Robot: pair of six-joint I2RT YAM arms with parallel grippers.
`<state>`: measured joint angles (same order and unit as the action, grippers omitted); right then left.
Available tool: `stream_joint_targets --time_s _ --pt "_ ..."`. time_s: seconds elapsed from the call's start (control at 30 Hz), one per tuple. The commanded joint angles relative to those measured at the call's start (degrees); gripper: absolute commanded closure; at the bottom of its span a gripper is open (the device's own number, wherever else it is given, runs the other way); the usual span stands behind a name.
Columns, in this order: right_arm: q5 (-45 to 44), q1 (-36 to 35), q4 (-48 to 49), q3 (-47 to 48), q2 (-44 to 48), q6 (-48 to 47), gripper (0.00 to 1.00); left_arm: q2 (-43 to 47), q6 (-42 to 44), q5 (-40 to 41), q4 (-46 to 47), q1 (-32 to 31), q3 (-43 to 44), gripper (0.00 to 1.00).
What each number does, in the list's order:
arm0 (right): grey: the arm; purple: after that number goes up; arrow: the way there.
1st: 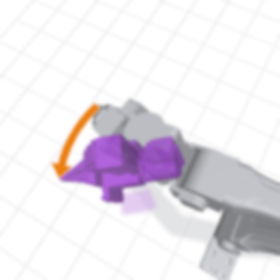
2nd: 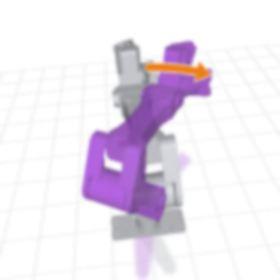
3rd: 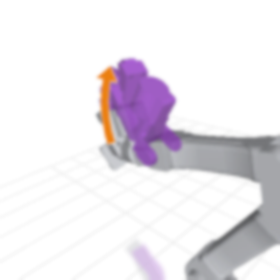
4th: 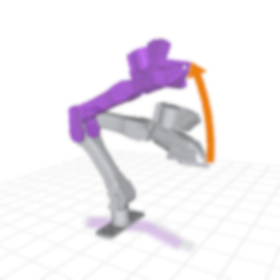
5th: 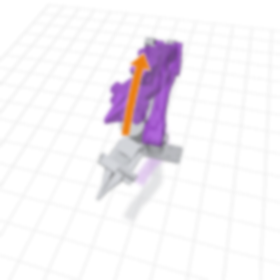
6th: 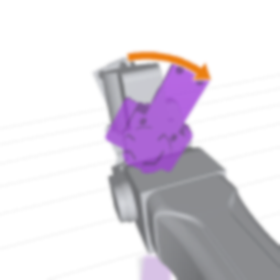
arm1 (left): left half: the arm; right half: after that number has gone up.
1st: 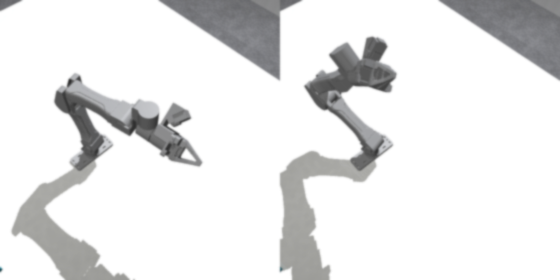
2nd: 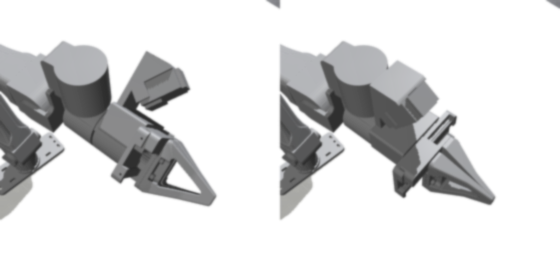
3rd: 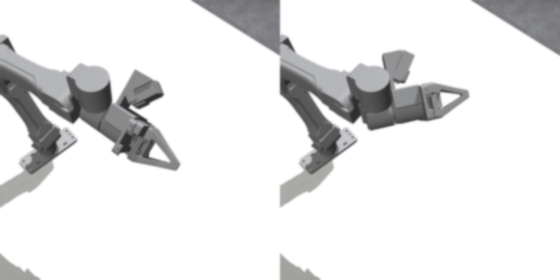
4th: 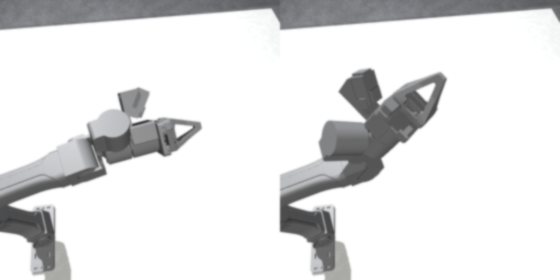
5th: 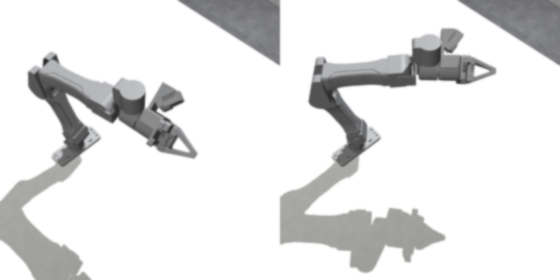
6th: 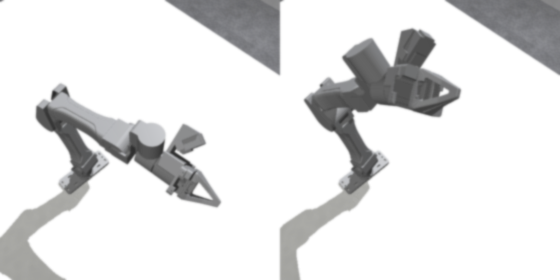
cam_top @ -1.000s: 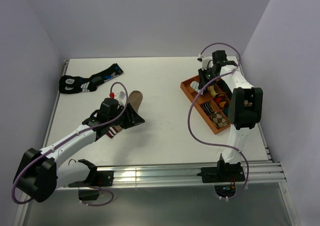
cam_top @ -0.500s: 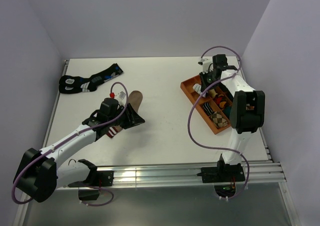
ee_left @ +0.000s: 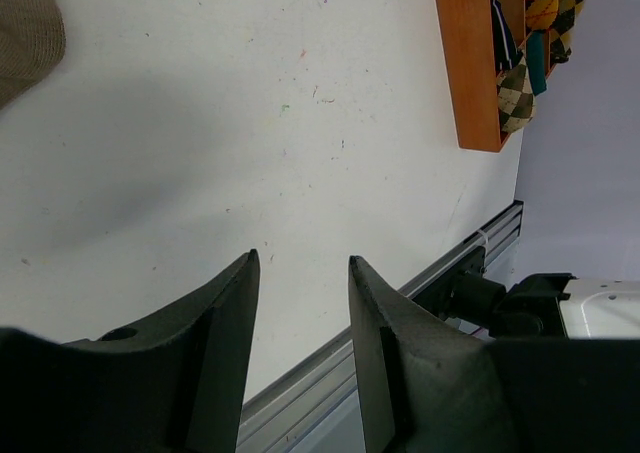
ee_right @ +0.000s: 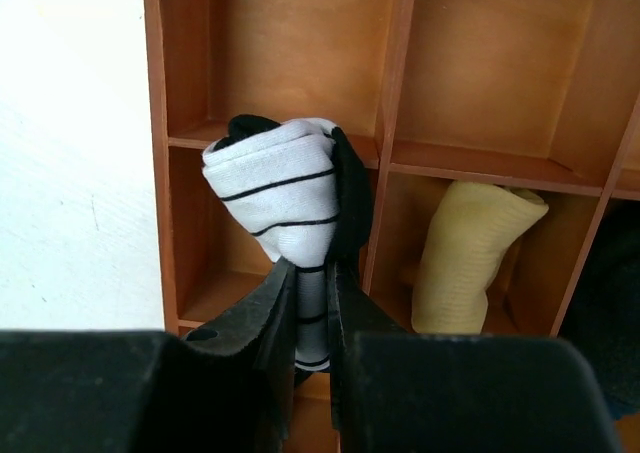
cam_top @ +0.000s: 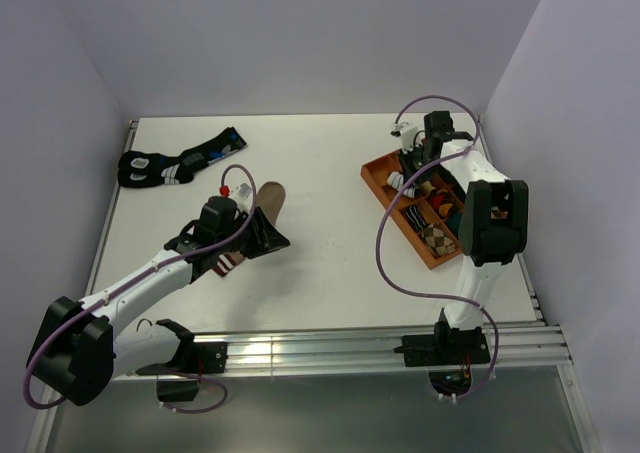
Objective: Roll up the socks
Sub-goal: Place the sock in the storage box.
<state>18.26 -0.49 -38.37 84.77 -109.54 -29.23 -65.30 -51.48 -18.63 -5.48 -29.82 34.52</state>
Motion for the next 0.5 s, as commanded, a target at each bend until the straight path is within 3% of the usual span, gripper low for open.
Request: stream_joint_targets --time_s 0.0,0.47 --pt "0.63 0.05 -3.73 0.83 -1.38 -4.34 1.00 0.00 1.47 -0.70 1.26 0.20 1.69 0.54" --pt "0.29 -1.26 -7.15 -0.92 -1.82 -12.42 1.00 -1.41 1.39 -0.62 1.70 0.12 1.86 0.54"
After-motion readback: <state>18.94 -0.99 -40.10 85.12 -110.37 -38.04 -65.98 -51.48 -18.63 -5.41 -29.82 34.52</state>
